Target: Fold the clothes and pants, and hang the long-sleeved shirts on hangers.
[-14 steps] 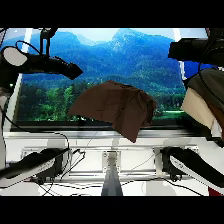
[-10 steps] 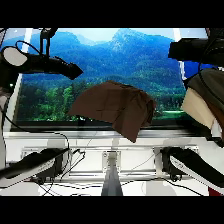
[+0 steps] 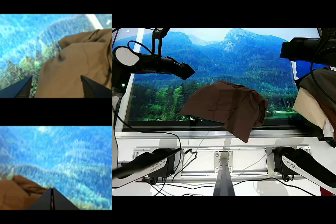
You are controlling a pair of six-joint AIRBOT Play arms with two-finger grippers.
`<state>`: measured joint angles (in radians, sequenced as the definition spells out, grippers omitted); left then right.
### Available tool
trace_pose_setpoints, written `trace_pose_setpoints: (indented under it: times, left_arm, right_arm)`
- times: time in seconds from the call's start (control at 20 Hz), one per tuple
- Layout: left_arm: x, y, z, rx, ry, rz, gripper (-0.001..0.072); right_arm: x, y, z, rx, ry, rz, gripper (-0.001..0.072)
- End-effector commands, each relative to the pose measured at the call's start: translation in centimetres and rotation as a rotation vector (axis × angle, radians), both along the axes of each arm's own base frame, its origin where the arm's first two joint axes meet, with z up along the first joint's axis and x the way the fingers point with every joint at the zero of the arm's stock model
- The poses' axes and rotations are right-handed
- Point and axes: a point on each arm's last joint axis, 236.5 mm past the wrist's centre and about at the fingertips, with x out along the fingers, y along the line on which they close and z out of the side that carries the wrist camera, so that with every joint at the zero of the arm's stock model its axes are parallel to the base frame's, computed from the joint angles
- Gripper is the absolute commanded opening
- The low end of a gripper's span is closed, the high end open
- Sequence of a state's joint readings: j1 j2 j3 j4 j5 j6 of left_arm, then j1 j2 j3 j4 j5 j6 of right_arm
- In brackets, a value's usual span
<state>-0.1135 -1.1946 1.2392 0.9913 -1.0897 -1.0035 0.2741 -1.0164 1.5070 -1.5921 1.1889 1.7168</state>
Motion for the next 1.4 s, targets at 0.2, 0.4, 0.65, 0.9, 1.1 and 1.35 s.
trace_pose_setpoints:
  times: [0.2, 0.4, 0.65, 0.9, 1.1, 1.35]
  left_arm:
    - [0.0, 0.0, 0.0, 0.0, -0.001, 0.001, 0.0696]
    - [0.0, 0.0, 0.0, 0.0, -0.001, 0.001, 0.0695]
    - [0.0, -0.1, 0.1, -0.006, 0.001, 0.002, 0.0696]
    - [0.0, -0.3, 0.2, -0.015, 0.003, 0.001, 0.0695]
    - [-0.1, -0.6, 0.4, -0.036, 0.005, 0.0, 0.0695]
    - [-0.1, -0.6, 0.4, -0.036, 0.005, 0.0, 0.0695]
  right_arm:
    - [2.6, 0.8, 5.1, 0.061, -0.234, 0.005, 0.0012]
    - [2.8, 0.7, 4.7, 0.046, -0.234, 0.008, 0.0013]
    - [1.7, 0.9, -8.3, -0.114, 0.193, 0.086, 0.0013]
    - [0.0, 3.4, -22.1, -0.072, 0.555, 0.124, 0.0364]
    - [-2.1, 5.7, -29.1, 0.004, 0.81, 0.141, 0.0649]
    - [-4.7, 7.2, -33.6, 0.028, 1.005, 0.132, 0.056]
